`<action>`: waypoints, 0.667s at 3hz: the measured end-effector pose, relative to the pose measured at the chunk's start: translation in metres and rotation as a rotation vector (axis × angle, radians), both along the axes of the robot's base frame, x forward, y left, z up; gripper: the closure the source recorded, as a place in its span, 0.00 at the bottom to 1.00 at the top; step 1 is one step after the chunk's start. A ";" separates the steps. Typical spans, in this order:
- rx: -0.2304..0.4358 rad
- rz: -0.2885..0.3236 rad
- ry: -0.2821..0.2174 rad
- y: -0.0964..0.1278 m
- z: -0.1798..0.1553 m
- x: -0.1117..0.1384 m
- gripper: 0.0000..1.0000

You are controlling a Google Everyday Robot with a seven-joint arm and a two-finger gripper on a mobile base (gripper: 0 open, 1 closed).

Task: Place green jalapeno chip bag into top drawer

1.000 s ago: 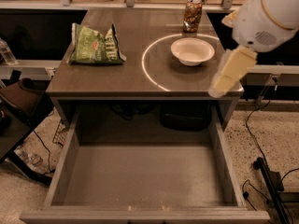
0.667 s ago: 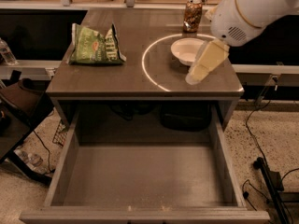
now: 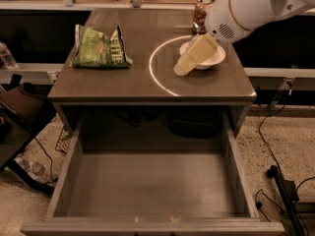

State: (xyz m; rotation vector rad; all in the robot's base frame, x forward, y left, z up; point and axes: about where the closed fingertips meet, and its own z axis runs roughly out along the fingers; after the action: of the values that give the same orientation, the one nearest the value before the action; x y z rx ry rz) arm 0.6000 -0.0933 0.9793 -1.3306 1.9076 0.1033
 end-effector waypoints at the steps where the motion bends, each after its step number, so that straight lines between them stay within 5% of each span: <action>1: -0.001 0.012 -0.001 0.005 0.001 0.003 0.00; 2: 0.010 0.058 -0.025 0.028 0.007 0.025 0.00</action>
Offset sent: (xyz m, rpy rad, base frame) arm 0.0542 0.0530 0.0140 0.0260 -0.0532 0.1092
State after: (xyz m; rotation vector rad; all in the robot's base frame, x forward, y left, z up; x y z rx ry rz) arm 0.6254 -0.0655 0.9865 -1.3742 1.8457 0.1246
